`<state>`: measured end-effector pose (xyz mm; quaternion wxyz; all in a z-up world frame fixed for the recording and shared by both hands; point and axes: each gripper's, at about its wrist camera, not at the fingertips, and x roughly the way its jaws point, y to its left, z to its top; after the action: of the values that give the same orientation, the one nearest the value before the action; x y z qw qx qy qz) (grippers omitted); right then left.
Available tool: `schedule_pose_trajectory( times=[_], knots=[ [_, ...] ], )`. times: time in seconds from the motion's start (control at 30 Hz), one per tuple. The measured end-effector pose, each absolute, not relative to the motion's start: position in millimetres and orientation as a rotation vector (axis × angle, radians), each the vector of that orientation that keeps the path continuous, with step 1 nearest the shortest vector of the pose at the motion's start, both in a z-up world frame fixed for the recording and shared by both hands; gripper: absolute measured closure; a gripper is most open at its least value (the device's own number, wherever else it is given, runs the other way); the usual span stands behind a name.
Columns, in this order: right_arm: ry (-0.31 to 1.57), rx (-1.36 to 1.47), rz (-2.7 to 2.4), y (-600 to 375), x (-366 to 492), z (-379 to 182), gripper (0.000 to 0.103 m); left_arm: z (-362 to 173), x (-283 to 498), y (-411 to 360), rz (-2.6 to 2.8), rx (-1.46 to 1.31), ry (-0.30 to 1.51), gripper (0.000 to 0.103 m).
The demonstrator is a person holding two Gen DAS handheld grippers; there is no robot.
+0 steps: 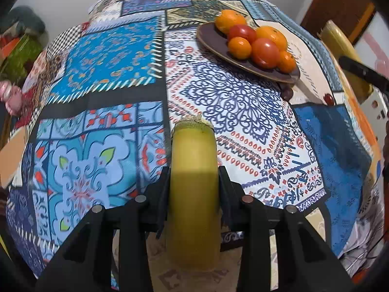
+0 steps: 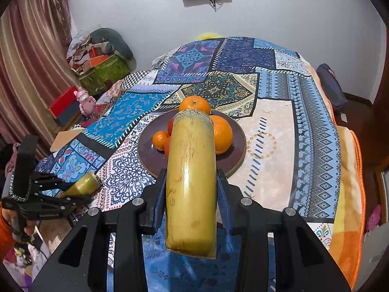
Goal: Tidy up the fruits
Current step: 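Carry both corn cylinders toward the plate, lifting them above the fruit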
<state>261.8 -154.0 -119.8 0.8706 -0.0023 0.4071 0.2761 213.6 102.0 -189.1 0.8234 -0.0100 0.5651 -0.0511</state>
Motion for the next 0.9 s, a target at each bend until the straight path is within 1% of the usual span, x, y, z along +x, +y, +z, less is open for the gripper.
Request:
schedule_pose_trajectory(
  times=[0.1,0.27,0.53,0.9],
  knots=[
    [0.848,-0.004,0.579,-153,263,-120,0.068,-184,211,105,-0.079,0.003,1.184,0.066],
    [0.849,-0.001,0.579,-152,267,-122,0.068,-167,219,107,-0.074,-0.033,1.133,0.066],
    [0.834,-0.002,0.589,-145,280,-116,0.068,-138,255,84,-0.102,-0.033,1.036,0.066],
    [0.822,-0.007,0.598,-126,307,-117,0.068,-133,310,70,-0.112,-0.078,0.991,0.066]
  ],
)
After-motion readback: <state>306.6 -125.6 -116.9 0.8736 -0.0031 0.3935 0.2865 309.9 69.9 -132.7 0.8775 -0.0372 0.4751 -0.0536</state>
